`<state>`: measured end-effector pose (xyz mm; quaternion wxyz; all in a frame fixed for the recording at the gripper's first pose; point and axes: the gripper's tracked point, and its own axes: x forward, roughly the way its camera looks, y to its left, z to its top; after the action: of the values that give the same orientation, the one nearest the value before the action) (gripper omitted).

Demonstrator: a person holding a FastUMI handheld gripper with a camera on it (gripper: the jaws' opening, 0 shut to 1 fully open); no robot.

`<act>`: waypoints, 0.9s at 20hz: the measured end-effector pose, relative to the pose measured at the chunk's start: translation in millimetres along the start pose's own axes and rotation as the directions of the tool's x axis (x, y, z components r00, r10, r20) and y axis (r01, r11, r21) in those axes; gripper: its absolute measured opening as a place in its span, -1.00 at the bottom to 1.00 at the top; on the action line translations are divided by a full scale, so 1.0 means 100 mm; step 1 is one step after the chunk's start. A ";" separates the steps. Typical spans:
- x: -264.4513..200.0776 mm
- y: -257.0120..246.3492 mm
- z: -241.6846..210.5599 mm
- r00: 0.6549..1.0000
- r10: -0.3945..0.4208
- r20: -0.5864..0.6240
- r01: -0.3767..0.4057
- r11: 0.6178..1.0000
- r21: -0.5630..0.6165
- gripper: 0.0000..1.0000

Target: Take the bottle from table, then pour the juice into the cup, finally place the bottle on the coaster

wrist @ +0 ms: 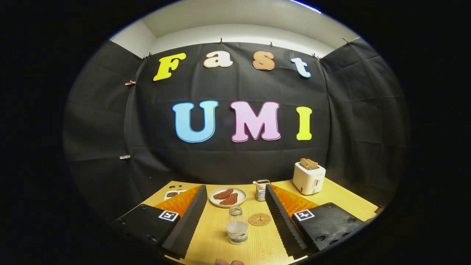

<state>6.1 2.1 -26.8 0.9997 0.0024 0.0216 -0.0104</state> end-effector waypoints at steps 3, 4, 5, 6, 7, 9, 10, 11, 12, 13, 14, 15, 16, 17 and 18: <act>0.02 0.00 -0.06 1.000 0.008 0.026 -0.008 0.999 -0.032 0.93; 0.02 0.00 -0.08 0.999 0.009 0.038 -0.007 0.999 -0.037 0.93; 0.03 -0.01 -0.14 0.999 0.005 0.041 -0.004 0.999 -0.033 0.94; 0.04 -0.03 -0.23 0.999 -0.001 0.033 0.002 1.000 -0.023 0.93; 0.05 -0.05 -0.35 1.000 -0.009 0.017 0.010 1.000 -0.013 0.93; 0.07 -0.07 -0.53 1.000 -0.023 -0.002 0.023 1.000 -0.003 0.93; 0.09 -0.08 -0.62 1.000 -0.028 -0.010 0.028 1.000 0.004 0.93; 0.10 -0.08 -0.72 0.999 -0.032 -0.015 0.032 0.999 0.011 0.93; 0.12 -0.08 -0.81 0.999 -0.036 -0.015 0.036 0.999 0.018 0.93; 0.14 -0.08 -0.88 0.999 -0.042 -0.016 0.042 0.999 0.023 0.94; 0.16 -0.08 -0.97 0.999 -0.047 -0.013 0.048 0.999 0.025 0.94; 0.19 -0.08 -1.04 0.998 -0.055 -0.009 0.055 0.998 0.026 0.94; 0.22 -0.09 -1.13 0.998 -0.062 -0.009 0.062 0.998 0.025 0.94; 0.25 -0.09 -1.23 0.998 -0.067 -0.009 0.068 0.997 0.023 0.94; 0.28 -0.07 -1.32 0.998 -0.068 -0.010 0.068 0.997 0.021 0.95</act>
<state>27.9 -5.1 -159.6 0.9986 0.0121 0.0264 -0.0448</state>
